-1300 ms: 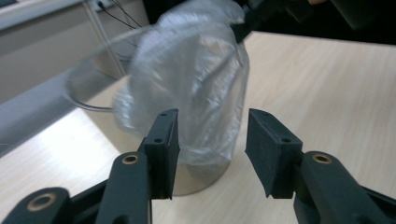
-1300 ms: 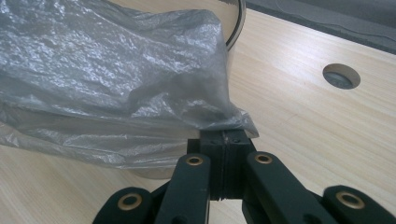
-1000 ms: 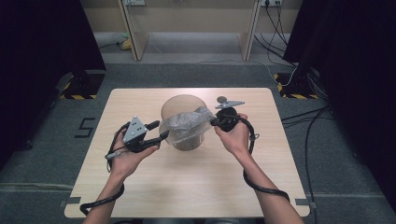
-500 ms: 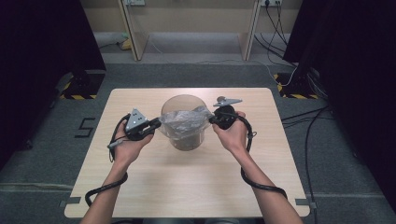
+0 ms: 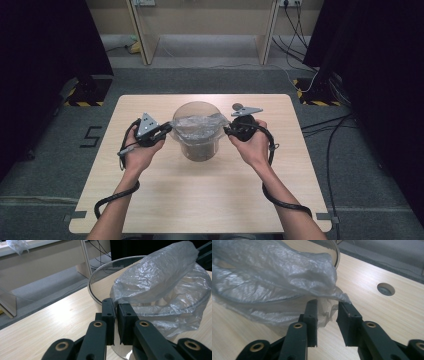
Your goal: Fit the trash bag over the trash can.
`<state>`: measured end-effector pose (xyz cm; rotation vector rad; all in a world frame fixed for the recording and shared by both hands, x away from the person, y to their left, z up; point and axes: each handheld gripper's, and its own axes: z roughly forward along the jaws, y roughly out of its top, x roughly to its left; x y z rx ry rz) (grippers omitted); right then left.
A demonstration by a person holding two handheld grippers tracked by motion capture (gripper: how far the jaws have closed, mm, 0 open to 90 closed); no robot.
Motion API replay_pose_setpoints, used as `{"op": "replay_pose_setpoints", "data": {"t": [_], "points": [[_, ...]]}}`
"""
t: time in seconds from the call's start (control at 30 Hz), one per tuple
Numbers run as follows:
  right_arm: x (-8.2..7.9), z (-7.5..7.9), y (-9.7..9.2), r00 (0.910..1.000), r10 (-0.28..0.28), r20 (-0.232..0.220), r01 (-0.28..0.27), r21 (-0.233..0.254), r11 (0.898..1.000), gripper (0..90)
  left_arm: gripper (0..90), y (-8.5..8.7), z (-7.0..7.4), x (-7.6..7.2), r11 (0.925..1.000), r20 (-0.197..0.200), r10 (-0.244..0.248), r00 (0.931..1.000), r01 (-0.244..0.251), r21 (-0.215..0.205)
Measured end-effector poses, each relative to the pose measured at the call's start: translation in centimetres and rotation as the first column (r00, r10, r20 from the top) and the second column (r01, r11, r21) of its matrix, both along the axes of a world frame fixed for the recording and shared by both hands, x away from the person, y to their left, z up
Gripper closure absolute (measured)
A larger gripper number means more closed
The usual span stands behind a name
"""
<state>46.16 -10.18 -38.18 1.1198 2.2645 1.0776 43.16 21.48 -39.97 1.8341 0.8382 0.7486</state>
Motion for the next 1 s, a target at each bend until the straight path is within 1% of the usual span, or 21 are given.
{"op": "replay_pose_setpoints", "data": {"t": [0.2, 0.23, 0.27, 0.4, 0.43, 0.47, 0.5, 0.67, 0.73, 0.77, 0.8, 0.83, 0.87, 1.0], "points": [[-1.0, 1.6, -1.0, 0.9989, 0.010, 0.045, -0.010, -0.002, 1.000, 63.6, 83.8, -0.1, 0.2, 0.1, 1.0000, 0.004, 0.000, 1.0000, 0.000, 0.009], [-1.0, 1.6, -1.0, 0.9989, 0.010, 0.045, -0.010, -0.002, 1.000, 63.6, 83.9, -0.1, 0.2, 0.1, 1.0000, 0.004, 0.000, 1.0000, 0.000, 0.009], [-1.1, 2.2, -1.3, 0.9976, 0.011, 0.068, -0.012, 0.001, 1.000, 62.6, 83.9, -0.1, 0.2, 0.1, 1.0000, 0.004, -0.004, 1.0000, 0.004, 0.008], [-0.8, 3.0, -1.3, 0.9955, 0.018, 0.093, -0.018, -0.003, 1.000, 61.3, 84.0, -0.1, 0.4, 0.3, 0.9999, 0.007, 0.004, 1.0000, -0.004, 0.014], [-0.8, 3.0, -1.3, 0.9955, 0.018, 0.093, -0.018, -0.003, 1.000, 61.3, 84.0, -0.1, 0.4, 0.3, 0.9999, 0.007, 0.004, 1.0000, -0.004, 0.014], [-0.8, 3.2, -1.2, 0.9946, 0.036, 0.097, -0.035, -0.010, 0.999, 61.0, 84.0, -0.2, 0.4, 0.4, 0.9999, 0.006, 0.004, 1.0000, -0.004, 0.016], [-0.7, 3.2, -1.0, 0.9941, 0.042, 0.100, -0.041, -0.011, 0.999, 60.8, 84.1, -0.2, 0.4, 0.5, 0.9998, 0.007, 0.003, 1.0000, -0.003, 0.018], [-0.4, 3.6, -0.6, 0.9927, 0.057, 0.106, -0.056, -0.015, 0.998, 60.9, 84.2, -0.2, 0.5, 0.7, 0.9997, 0.005, 0.005, 1.0000, -0.005, 0.024], [-0.4, 3.7, -0.4, 0.9919, 0.066, 0.109, -0.064, -0.025, 0.998, 66.3, 84.3, -0.2, 0.5, 0.8, 0.9997, 0.006, 0.006, 1.0000, -0.007, 0.024], [-0.4, 3.7, -0.4, 0.9919, 0.066, 0.109, -0.064, -0.025, 0.998, 66.3, 84.3, -0.2, 0.5, 0.8, 0.9997, 0.006, 0.006, 1.0000, -0.007, 0.024], [-0.3, 3.7, -0.1, 0.9910, 0.076, 0.111, -0.072, -0.038, 0.997, 74.4, 84.3, -0.2, 0.5, 1.0, 0.9996, 0.005, 0.009, 1.0000, -0.009, 0.025], [-0.3, 3.7, -0.1, 0.9910, 0.076, 0.111, -0.072, -0.038, 0.997, 74.4, 84.4, -0.2, 0.5, 1.0, 0.9996, 0.005, 0.009, 1.0000, -0.009, 0.025], [0.2, 3.5, 0.1, 0.9922, 0.074, 0.100, -0.069, -0.046, 0.997, 80.6, 84.4, -0.1, 0.5, 1.2, 0.9996, 0.004, 0.015, 0.9999, -0.015, 0.023], [1.2, 2.8, 0.3, 0.9950, 0.053, 0.084, -0.049, -0.045, 0.998, 85.8, 84.6, 0.0, 0.3, 1.7, 0.9995, -0.002, 0.024, 0.9997, -0.024, 0.021]]}}
